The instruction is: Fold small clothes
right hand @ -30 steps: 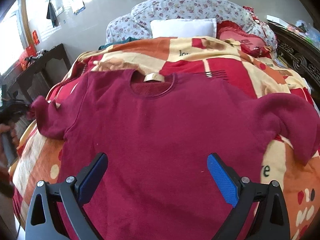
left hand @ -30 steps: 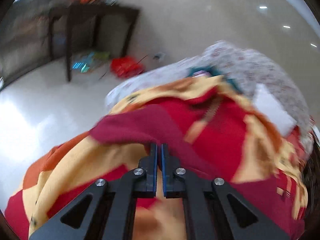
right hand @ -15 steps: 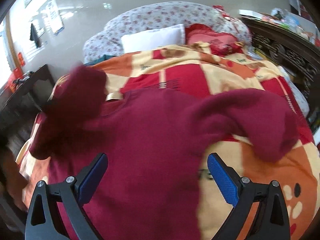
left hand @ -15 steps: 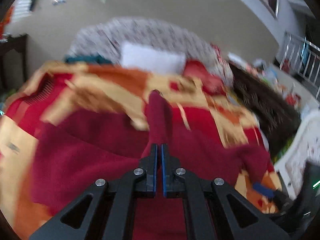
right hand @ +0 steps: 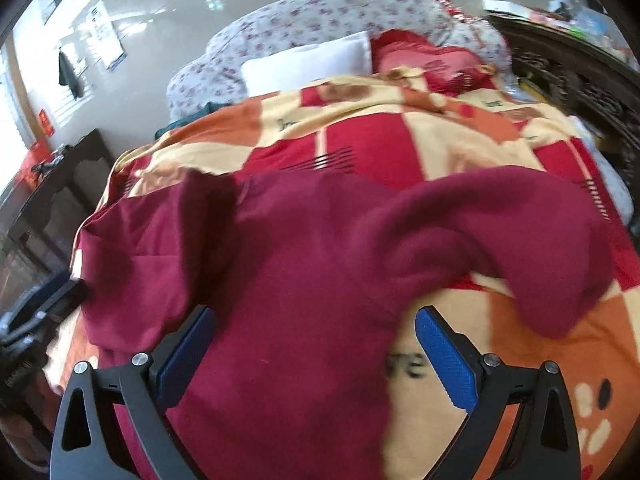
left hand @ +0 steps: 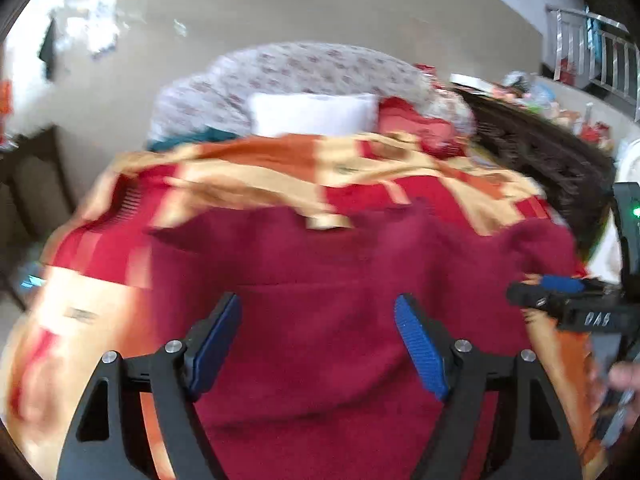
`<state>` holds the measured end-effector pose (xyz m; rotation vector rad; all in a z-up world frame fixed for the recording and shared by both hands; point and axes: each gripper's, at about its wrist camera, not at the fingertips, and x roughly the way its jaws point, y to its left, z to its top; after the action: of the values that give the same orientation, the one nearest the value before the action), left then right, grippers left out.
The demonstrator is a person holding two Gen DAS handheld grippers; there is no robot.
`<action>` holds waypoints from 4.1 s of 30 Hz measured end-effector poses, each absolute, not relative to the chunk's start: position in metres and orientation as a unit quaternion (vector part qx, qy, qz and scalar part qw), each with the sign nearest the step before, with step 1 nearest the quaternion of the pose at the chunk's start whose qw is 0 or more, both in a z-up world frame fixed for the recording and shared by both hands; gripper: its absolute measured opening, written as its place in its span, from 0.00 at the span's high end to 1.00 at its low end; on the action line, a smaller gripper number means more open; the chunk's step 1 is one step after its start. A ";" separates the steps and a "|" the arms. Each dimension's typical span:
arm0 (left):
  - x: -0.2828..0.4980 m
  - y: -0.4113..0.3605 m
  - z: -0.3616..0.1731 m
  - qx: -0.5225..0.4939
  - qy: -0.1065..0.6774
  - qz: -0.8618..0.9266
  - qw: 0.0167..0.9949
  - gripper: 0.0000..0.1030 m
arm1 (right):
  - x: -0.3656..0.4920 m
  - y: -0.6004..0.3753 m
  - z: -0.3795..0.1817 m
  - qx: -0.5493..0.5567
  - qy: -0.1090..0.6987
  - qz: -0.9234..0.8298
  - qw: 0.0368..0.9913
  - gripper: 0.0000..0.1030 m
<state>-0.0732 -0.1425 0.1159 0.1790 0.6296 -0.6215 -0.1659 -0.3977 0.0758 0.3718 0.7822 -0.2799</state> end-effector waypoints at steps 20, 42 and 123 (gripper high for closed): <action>-0.017 -0.087 0.061 0.096 0.358 -0.180 0.911 0.24 | -0.116 -0.412 0.094 0.224 0.293 -0.066 0.927 0.93; 0.014 -0.111 0.072 0.094 0.350 -0.139 0.922 0.23 | -0.133 -0.414 0.094 0.068 0.344 -0.193 0.916 0.22; -0.052 -0.183 0.045 0.092 0.407 -0.248 0.874 0.11 | -0.302 -0.557 0.053 0.261 0.311 -0.289 0.867 0.42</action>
<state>-0.0525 -0.1828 0.0452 0.1924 0.8493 -0.5174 -0.3019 -0.5572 0.0533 0.5463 0.6504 -0.6045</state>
